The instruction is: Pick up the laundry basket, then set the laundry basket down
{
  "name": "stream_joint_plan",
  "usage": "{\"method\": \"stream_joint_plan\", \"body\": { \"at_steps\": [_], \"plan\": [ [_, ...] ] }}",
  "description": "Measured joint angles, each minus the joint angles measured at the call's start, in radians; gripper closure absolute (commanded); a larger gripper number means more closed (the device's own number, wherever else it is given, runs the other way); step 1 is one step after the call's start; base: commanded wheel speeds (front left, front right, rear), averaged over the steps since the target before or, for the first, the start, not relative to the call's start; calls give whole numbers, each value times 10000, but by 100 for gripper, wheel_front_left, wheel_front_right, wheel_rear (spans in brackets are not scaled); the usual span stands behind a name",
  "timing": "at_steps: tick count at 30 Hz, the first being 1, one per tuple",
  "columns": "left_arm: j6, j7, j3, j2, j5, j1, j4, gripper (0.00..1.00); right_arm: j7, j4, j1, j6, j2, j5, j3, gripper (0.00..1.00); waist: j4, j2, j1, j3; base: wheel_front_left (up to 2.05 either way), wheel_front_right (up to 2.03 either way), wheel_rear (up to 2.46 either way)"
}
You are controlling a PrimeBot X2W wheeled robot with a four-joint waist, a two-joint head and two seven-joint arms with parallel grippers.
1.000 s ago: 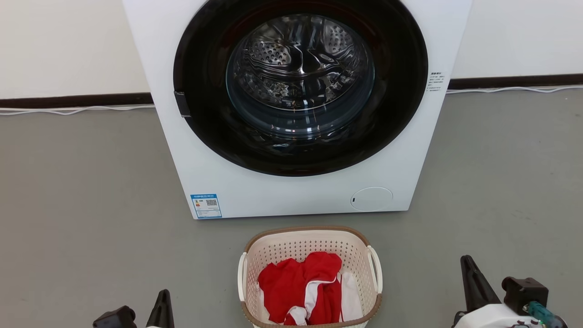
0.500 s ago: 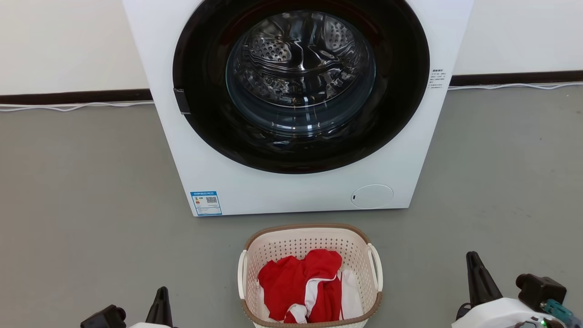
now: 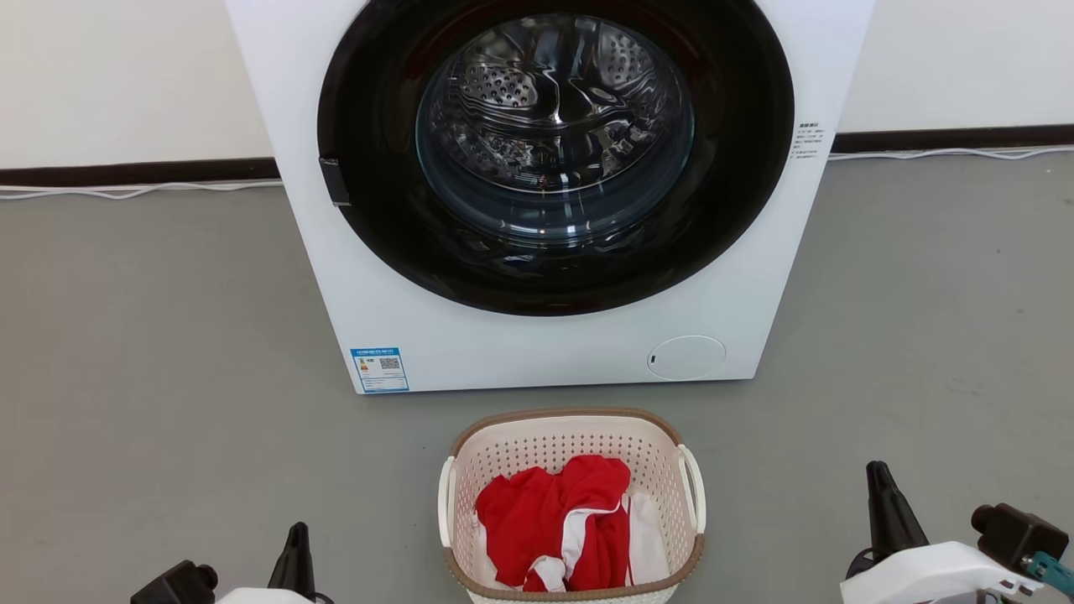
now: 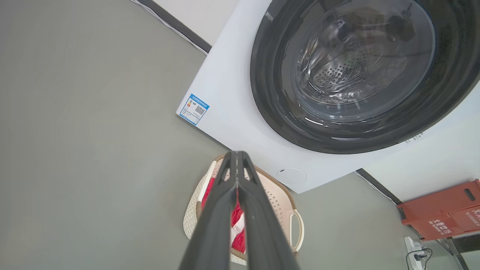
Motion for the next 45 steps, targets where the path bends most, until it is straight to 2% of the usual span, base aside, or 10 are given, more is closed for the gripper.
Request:
{"method": "stream_joint_plan", "body": {
  "at_steps": [45],
  "plan": [
    [-616,1285,399,13,-4592,-262,-713,100,1262,-746,-34,0,-2,5877,-15,100,33,0,-1,265,0,0,0]
  ]
}}
